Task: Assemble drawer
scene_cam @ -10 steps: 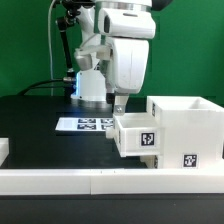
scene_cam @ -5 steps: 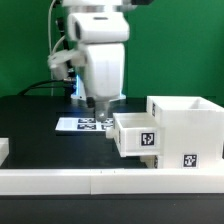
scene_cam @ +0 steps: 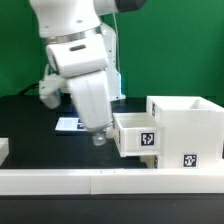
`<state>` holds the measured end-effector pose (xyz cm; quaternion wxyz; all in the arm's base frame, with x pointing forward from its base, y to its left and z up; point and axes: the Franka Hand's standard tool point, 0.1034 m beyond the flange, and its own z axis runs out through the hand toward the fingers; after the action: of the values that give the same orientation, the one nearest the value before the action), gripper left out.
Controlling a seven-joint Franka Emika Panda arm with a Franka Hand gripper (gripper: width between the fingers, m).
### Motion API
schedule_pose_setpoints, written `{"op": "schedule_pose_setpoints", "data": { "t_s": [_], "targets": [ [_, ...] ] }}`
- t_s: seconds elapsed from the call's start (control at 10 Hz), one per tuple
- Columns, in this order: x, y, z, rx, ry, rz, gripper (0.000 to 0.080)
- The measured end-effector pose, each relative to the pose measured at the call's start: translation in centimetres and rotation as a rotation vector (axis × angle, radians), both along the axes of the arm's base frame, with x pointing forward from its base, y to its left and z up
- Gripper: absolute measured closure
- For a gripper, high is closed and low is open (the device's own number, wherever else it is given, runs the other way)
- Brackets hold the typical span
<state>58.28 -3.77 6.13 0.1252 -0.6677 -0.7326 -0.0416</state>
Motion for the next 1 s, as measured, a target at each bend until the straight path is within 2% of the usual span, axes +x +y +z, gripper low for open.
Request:
{"op": "schedule_pose_setpoints", "data": {
  "t_s": [0.5, 0.7, 1.0],
  "targets": [
    [0.2, 3.5, 0.4, -0.009, 0.015, -0.04, 0.015],
    [0.2, 4.3, 0.4, -0.026, 0.023, -0.065, 0.015],
    [0.2, 6.1, 0.1, -0.028, 0.012, -0.084, 0.015]
  ]
}}
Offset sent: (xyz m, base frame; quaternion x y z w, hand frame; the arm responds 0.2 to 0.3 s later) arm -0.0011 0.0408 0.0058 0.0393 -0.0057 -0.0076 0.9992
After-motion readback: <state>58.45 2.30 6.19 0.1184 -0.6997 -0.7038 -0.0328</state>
